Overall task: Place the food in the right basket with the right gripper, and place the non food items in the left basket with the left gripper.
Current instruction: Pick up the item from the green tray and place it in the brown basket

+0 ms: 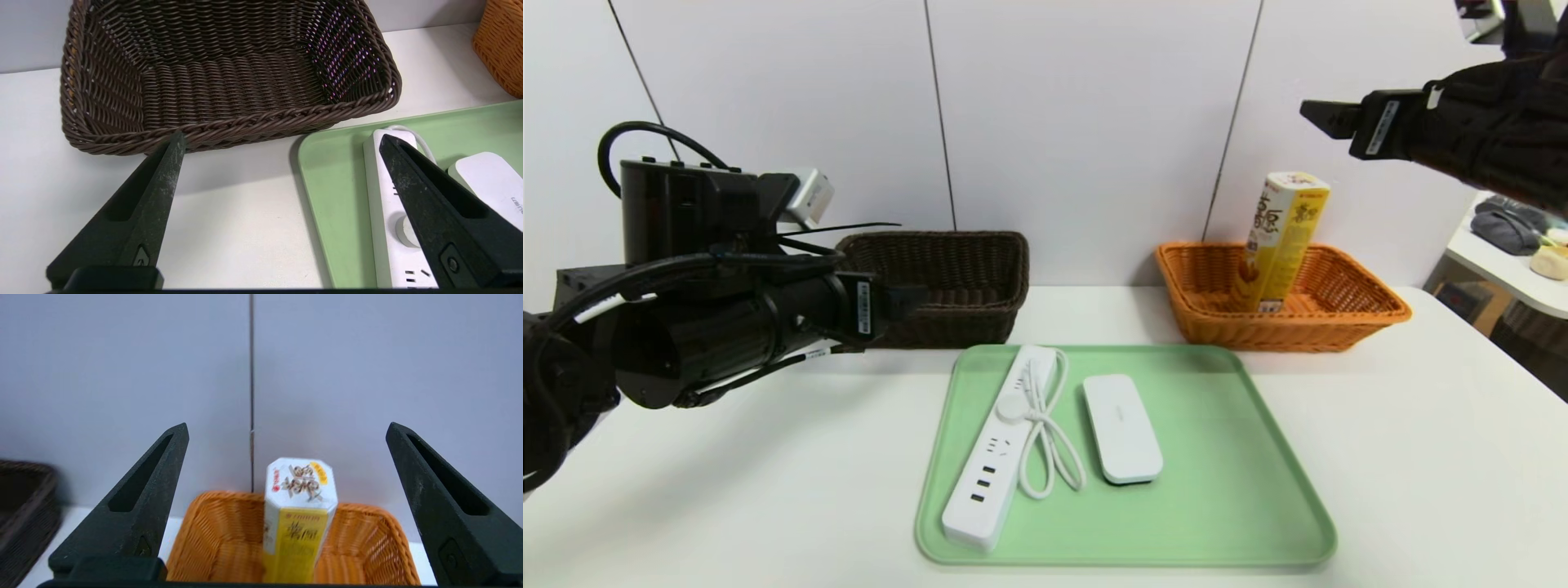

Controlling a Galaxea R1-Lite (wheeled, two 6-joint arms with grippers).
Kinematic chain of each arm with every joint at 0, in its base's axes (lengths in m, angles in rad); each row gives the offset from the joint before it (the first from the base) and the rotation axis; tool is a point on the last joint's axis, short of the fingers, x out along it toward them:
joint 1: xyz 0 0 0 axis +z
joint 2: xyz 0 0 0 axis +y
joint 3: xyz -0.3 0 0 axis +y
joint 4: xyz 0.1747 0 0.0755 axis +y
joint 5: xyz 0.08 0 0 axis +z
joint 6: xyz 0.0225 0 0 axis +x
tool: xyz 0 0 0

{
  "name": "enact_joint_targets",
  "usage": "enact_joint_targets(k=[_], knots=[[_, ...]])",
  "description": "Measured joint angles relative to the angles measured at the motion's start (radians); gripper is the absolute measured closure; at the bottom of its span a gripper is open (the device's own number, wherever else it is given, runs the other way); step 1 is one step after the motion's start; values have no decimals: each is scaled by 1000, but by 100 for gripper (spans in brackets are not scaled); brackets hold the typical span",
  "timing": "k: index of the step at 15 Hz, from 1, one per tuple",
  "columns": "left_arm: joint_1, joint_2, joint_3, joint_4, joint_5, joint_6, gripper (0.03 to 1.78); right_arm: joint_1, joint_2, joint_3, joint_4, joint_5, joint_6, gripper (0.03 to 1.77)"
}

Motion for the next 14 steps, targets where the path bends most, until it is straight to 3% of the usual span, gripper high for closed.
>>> enact_joint_targets(k=[3,8,10,14], knots=[[-36,-9,-8,11,44,1,12,71,-107,-78,264,-8,0,12],[-48,-66,-11,84,51,1,12,215,-192,-180,695,-63,0,11],[-48,-97,-11,129,51,4,12,260,-199,-191,807,-72,0,11],[-48,-149,-33,208,49,6,12,389,-169,-242,927,-153,7,11]])
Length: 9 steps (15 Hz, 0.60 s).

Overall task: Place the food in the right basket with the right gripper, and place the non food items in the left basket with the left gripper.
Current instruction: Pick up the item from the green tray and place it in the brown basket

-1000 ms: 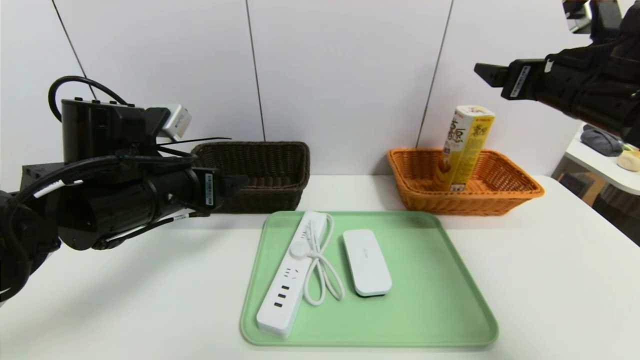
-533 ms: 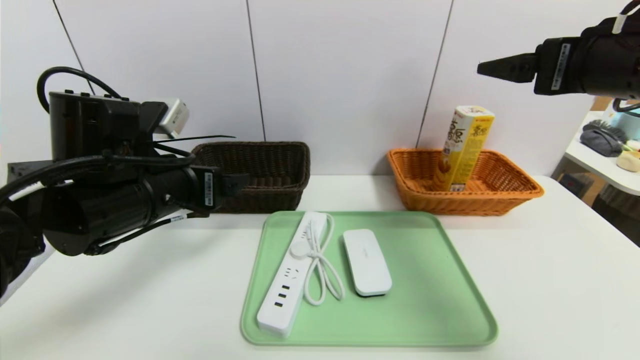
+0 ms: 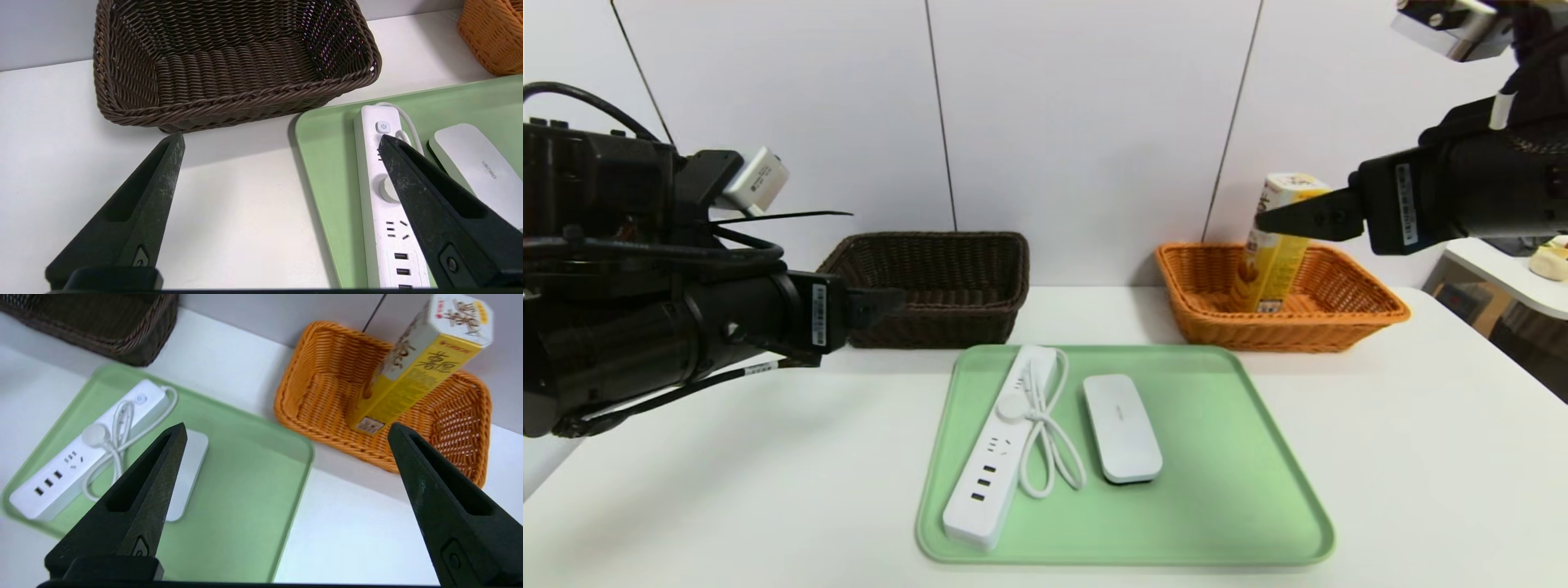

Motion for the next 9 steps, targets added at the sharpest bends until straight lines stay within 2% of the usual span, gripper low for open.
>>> enact_joint_targets(k=[4,9], knots=[[0,-25,-3,11,1,0,12,66,113,-113,161,-18,72,11],[0,-43,0,30,1,-1,12,106,330,-350,399,-59,181,11]])
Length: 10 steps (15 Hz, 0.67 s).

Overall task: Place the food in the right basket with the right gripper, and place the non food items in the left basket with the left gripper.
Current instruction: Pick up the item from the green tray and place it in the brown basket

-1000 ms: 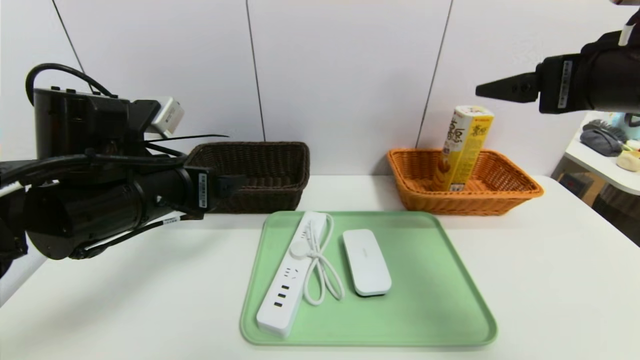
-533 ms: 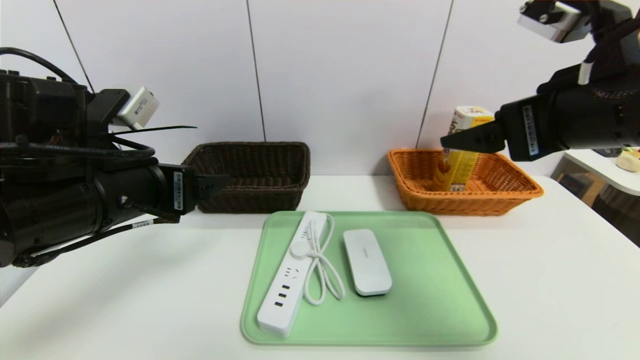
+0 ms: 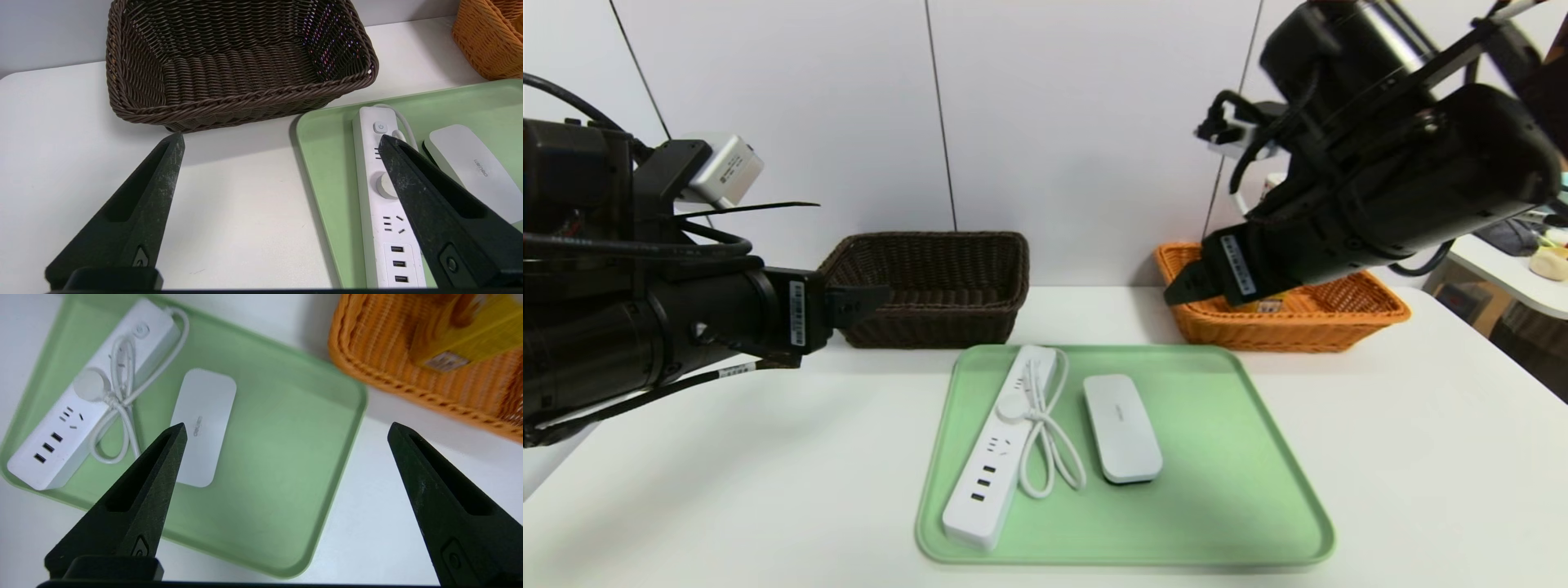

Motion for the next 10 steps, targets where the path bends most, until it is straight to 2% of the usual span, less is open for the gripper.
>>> enact_joint_targets(k=[2,4,10], knots=[[0,-2,2,0,0,0,12,25,81,-63,97,-1,81,11],[0,-4,5,0,-1,-1,12,51,147,-87,143,-1,166,11],[0,-5,20,-3,-2,-6,12,117,253,-97,146,9,328,11]])
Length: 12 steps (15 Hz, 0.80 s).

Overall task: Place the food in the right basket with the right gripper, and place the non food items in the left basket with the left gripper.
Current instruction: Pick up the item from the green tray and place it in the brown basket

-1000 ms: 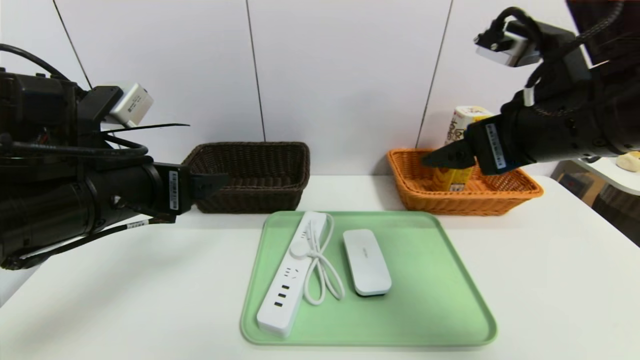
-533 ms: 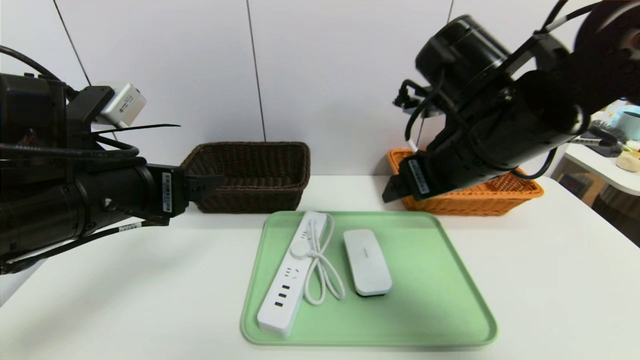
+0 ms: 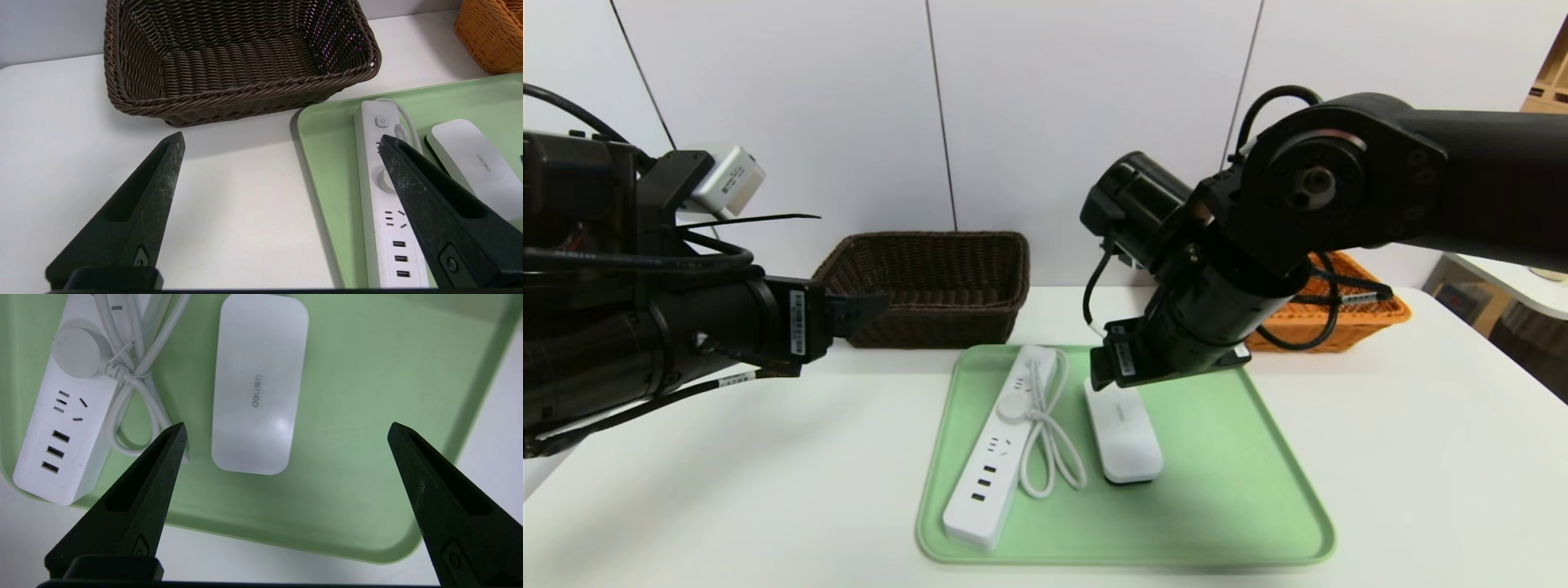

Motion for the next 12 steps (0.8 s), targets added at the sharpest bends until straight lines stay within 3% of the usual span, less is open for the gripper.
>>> enact_joint_targets(k=[3,12], knots=[[0,-1,3,0,-2,-2,12,6,31,0,0,23,60,10],[0,4,3,-1,-7,-2,12,-5,114,1,-6,63,101,10]])
